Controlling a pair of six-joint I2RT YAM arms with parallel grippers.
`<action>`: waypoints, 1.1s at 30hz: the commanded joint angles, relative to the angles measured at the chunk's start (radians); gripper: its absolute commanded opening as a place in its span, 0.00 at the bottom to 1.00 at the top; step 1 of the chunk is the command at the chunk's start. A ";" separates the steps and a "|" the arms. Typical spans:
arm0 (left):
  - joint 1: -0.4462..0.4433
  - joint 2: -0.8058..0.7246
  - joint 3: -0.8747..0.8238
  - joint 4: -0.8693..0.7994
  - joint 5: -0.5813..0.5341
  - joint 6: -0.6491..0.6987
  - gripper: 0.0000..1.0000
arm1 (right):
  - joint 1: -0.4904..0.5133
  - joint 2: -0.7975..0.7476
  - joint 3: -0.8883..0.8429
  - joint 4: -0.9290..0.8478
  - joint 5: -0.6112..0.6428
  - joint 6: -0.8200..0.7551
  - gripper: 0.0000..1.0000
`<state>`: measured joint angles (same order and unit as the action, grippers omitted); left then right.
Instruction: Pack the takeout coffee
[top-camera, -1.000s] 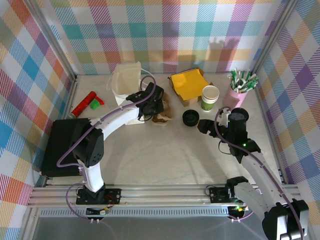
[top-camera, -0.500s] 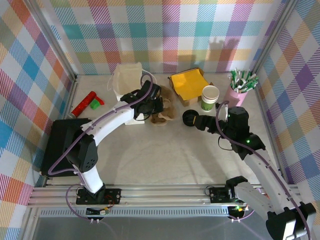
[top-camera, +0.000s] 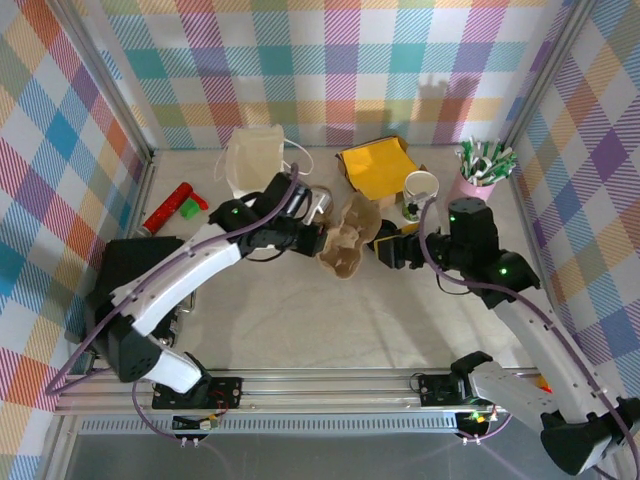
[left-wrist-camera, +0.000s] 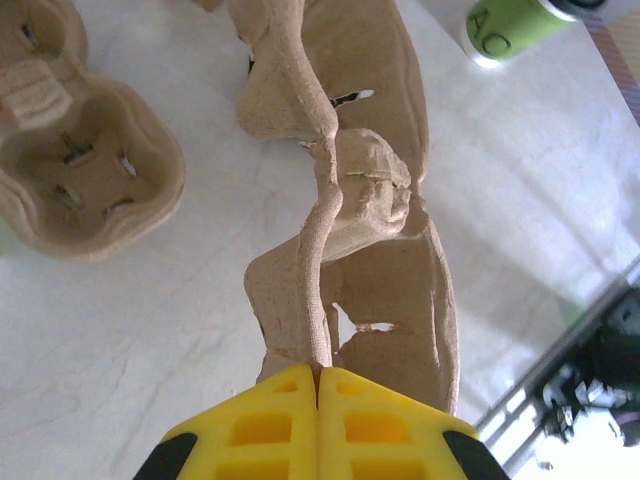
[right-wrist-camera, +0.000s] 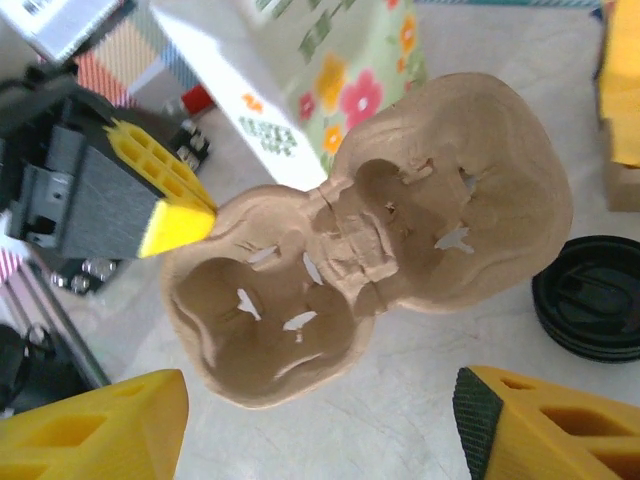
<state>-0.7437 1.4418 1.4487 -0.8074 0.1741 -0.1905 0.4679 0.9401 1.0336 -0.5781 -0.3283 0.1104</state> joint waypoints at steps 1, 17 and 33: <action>0.001 -0.089 -0.060 -0.044 0.067 0.087 0.00 | 0.078 0.050 0.062 -0.083 0.058 -0.107 0.72; 0.002 -0.207 -0.125 -0.051 0.129 0.122 0.00 | 0.368 0.323 0.179 -0.067 0.398 -0.126 0.79; 0.002 -0.212 -0.129 -0.023 0.125 0.093 0.00 | 0.391 0.323 0.115 0.020 0.384 -0.091 0.64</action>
<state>-0.7437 1.2514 1.3296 -0.8566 0.2798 -0.0887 0.8524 1.2854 1.1698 -0.5999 0.0673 0.0097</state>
